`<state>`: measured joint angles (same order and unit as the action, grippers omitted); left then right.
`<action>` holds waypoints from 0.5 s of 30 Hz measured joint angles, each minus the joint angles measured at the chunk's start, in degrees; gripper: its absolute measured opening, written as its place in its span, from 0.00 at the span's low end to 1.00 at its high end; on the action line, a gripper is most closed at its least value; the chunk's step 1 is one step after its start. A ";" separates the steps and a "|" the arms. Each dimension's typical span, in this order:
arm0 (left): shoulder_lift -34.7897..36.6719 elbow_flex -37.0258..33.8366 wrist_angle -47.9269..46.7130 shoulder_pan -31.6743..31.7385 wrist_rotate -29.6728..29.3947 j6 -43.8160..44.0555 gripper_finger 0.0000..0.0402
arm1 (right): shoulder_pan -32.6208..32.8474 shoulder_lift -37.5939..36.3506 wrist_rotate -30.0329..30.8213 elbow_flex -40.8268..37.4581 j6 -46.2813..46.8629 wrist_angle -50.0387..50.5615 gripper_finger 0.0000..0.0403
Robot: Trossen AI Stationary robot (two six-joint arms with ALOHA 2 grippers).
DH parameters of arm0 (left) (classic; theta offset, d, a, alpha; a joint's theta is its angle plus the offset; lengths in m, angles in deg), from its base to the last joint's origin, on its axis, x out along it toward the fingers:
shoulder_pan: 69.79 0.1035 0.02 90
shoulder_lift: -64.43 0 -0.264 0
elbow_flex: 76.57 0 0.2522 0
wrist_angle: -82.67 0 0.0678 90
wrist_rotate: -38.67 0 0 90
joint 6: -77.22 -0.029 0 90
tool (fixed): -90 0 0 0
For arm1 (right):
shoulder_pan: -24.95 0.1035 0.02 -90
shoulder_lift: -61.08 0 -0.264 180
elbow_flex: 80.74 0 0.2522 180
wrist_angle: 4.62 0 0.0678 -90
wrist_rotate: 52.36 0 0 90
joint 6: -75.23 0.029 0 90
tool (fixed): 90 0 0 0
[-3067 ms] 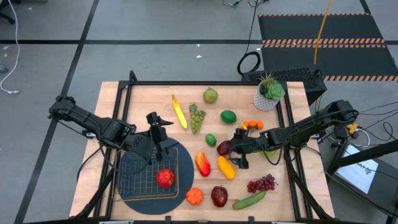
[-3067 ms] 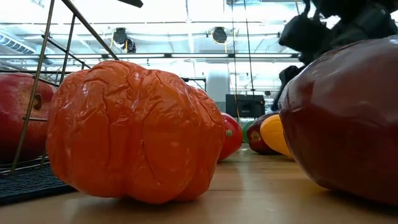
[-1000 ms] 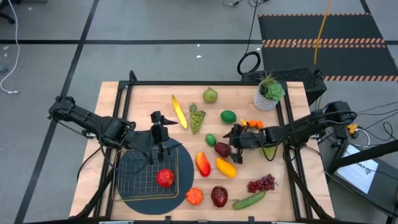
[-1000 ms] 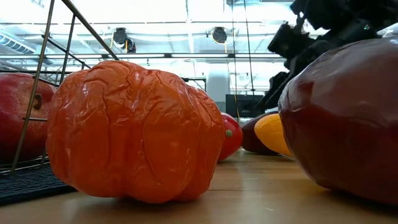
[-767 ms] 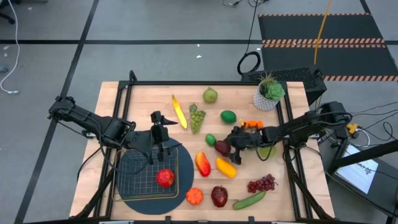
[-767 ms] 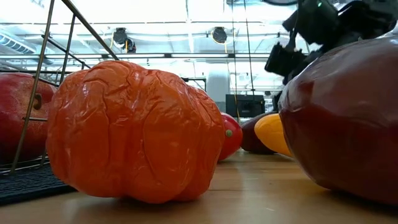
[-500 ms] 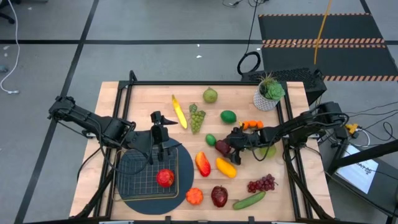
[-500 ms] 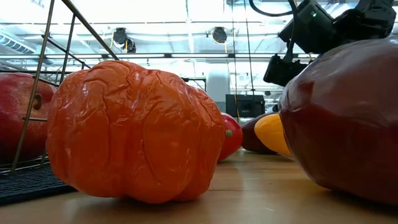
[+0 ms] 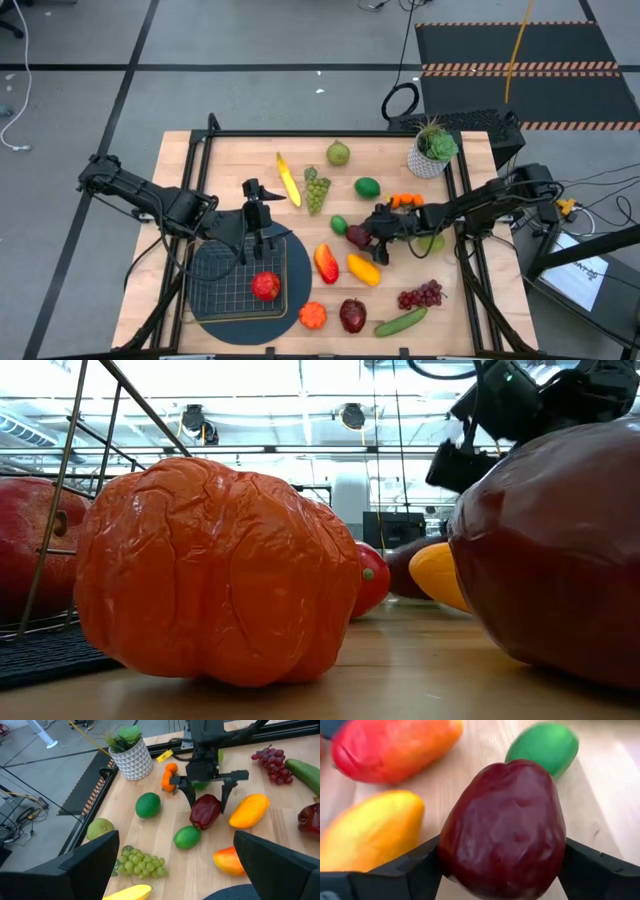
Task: Build produce basket
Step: Put the top dark red apple into the gold wire basket
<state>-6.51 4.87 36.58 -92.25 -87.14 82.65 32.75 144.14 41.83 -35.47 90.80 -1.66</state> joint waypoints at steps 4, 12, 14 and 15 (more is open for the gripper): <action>0.00 0.00 0.92 0.00 -0.01 -0.04 0.97 | 0.12 -6.06 0.00 0.00 -0.21 2.66 0.80; 0.00 0.00 3.74 0.00 -0.01 -0.17 0.97 | 2.14 -20.00 0.12 0.00 -1.50 5.55 0.79; -0.39 0.00 4.10 0.00 -0.05 0.04 0.97 | 2.73 -22.54 0.26 0.00 -2.30 5.45 0.79; -0.69 0.00 4.16 0.00 -0.03 0.05 0.97 | 3.04 -23.74 0.31 0.00 -2.99 5.47 0.79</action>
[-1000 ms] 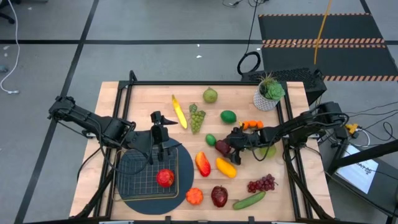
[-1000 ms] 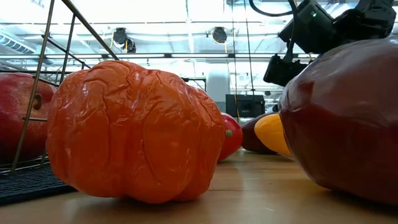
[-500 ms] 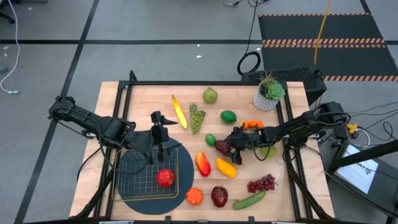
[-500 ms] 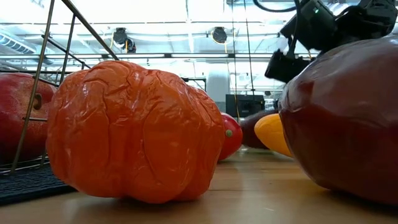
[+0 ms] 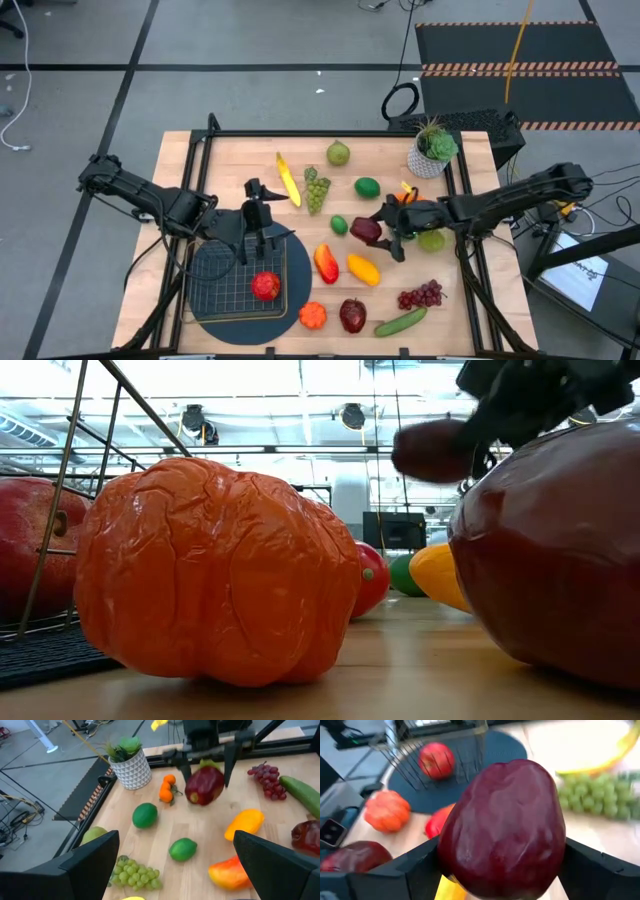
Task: Build produce basket
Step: Put the top dark red apple into the gold wire basket
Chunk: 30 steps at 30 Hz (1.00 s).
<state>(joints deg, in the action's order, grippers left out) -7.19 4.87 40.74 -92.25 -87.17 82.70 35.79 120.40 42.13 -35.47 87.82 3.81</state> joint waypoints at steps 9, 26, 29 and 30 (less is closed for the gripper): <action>-4.59 -0.02 9.85 2.41 6.24 -4.15 0.97 | 1.58 -2.70 6.53 0.00 -12.99 -3.10 0.79; -13.73 -0.04 19.48 7.54 17.74 -12.47 0.97 | 3.71 1.00 14.15 0.00 -49.59 -15.51 0.79; -15.75 -0.04 23.38 7.87 18.40 -13.92 0.97 | 4.35 1.88 16.61 0.00 -51.51 -16.04 0.79; -16.31 -0.04 24.30 7.88 18.35 -14.50 0.97 | 4.41 2.06 16.59 0.00 -51.60 -16.45 0.79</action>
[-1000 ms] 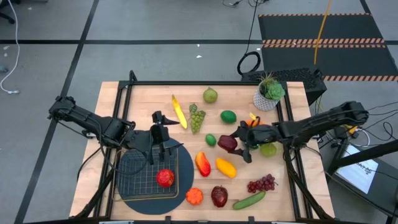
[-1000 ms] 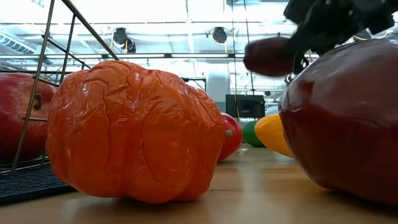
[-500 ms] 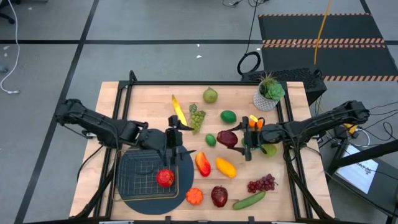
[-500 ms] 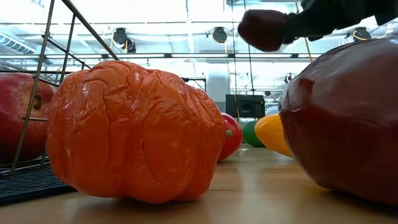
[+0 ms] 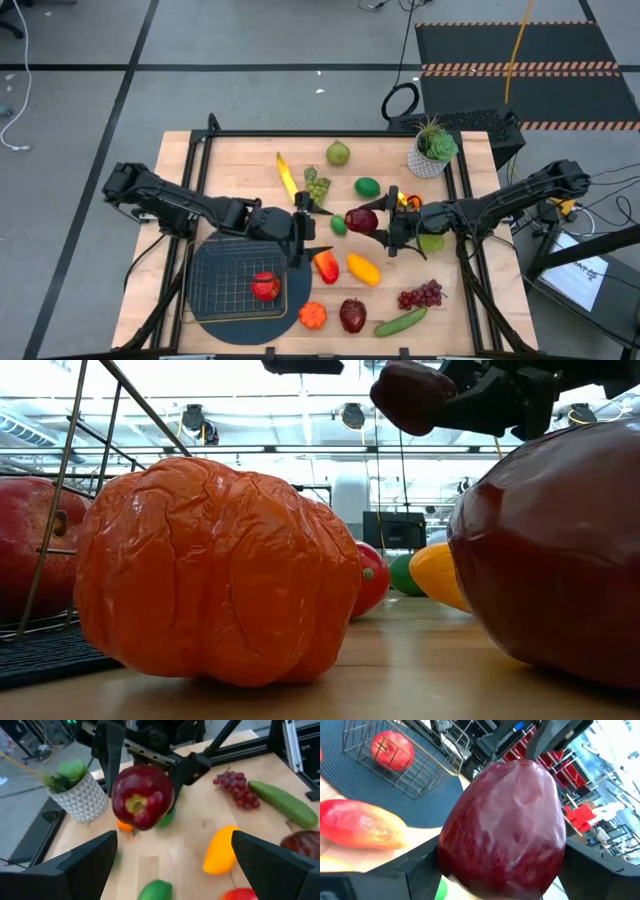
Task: Build produce basket
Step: Put the top dark red apple into the gold wire basket
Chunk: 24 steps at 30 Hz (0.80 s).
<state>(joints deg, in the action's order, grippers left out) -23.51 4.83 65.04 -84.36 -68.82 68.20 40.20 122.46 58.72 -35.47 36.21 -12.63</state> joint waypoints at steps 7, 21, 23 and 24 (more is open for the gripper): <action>-3.09 0.00 8.89 0.74 -0.47 -1.21 0.97 | 0.00 0.48 -0.46 0.00 2.11 0.10 0.79; -9.14 0.02 18.31 5.01 0.01 6.45 0.97 | 0.02 0.48 -1.66 0.00 3.86 -0.28 0.79; -9.41 0.02 18.89 5.27 1.24 6.56 0.97 | 0.01 0.46 -1.67 0.00 3.86 -0.31 0.79; -9.49 0.02 18.79 5.29 1.74 6.62 0.97 | 0.02 0.46 -1.72 0.00 3.86 -0.27 0.79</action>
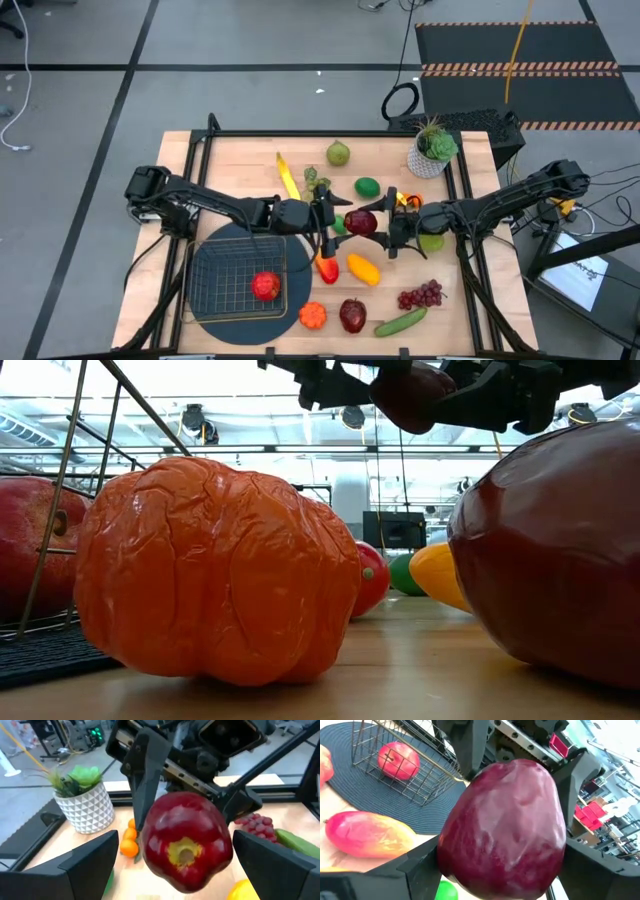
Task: Build produce basket
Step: Put the top dark red apple into the gold wire basket
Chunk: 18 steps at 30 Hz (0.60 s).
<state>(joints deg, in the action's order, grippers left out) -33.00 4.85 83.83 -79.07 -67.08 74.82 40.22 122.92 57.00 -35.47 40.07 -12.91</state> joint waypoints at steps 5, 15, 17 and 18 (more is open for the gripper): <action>-0.78 0.03 2.91 -0.03 0.47 0.84 0.97 | 0.00 0.00 0.06 0.00 0.02 -0.02 0.79; -1.95 0.00 4.85 0.12 0.68 2.52 0.97 | -0.04 0.00 0.21 0.00 1.03 -0.47 0.79; -2.00 0.00 4.80 0.15 0.70 2.47 0.97 | -0.04 0.00 0.23 0.00 1.03 -0.46 0.79; -2.01 0.00 4.76 0.15 0.71 2.20 0.97 | -0.04 0.00 0.27 0.00 1.01 -0.46 0.79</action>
<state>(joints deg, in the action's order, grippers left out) -35.01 4.85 88.59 -78.91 -66.38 77.03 40.18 122.92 57.27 -35.47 41.08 -13.36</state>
